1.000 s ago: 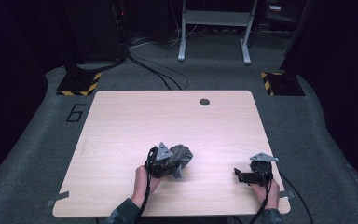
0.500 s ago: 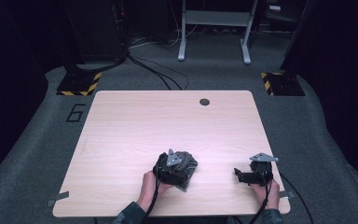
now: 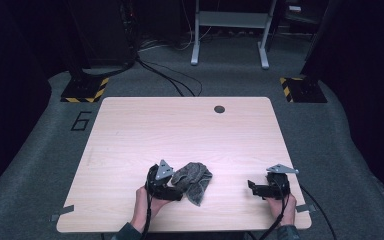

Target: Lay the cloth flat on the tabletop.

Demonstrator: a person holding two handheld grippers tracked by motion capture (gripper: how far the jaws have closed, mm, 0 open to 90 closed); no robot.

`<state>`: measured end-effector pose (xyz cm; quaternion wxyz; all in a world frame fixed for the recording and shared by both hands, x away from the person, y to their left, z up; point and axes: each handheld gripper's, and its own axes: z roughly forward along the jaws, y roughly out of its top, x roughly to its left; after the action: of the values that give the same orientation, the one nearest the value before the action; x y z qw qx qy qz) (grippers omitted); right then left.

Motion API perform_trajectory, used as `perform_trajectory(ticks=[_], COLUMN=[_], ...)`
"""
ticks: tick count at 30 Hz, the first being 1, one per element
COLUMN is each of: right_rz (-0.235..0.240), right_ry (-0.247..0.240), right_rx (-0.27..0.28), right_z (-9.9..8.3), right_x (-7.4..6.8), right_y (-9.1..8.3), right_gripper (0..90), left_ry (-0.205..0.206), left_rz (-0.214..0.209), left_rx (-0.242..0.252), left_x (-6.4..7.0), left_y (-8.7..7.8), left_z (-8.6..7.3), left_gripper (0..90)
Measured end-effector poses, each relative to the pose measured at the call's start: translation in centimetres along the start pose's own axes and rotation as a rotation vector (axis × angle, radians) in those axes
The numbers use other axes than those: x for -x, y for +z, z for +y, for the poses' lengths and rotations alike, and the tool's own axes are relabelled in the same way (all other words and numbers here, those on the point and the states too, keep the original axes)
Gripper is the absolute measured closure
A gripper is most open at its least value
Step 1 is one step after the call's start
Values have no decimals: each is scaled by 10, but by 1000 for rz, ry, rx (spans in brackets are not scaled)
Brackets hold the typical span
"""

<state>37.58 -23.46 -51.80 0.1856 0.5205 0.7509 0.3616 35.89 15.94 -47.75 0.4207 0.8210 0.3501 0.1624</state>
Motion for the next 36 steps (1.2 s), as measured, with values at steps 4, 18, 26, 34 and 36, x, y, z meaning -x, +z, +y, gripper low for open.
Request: perform_trajectory(ticks=[4, 18, 26, 34, 36], right_rz=[56, 250, 241, 204, 198], right_ry=[-33, -206, -253, -278, -264], right_rx=[11, -21, -100, -117, -103], right_z=[9, 24, 24, 20, 20], right_x=[-28, -142, -167, -163, -161], right_y=[-6, 10, 31, 37, 34], right_gripper=[117, 309, 580, 835, 840], left_ry=[-15, -17, -24, -48, -54], left_rz=[5, 19, 12, 26, 33], left_rx=[-6, -14, -27, -9, -2], left_x=[-4, -6, -7, -15, -18], left_y=[-6, -1, 5, 3, 1], left_z=[-7, -17, -19, -23, -24], left_gripper=[166, 375, 663, 821, 831])
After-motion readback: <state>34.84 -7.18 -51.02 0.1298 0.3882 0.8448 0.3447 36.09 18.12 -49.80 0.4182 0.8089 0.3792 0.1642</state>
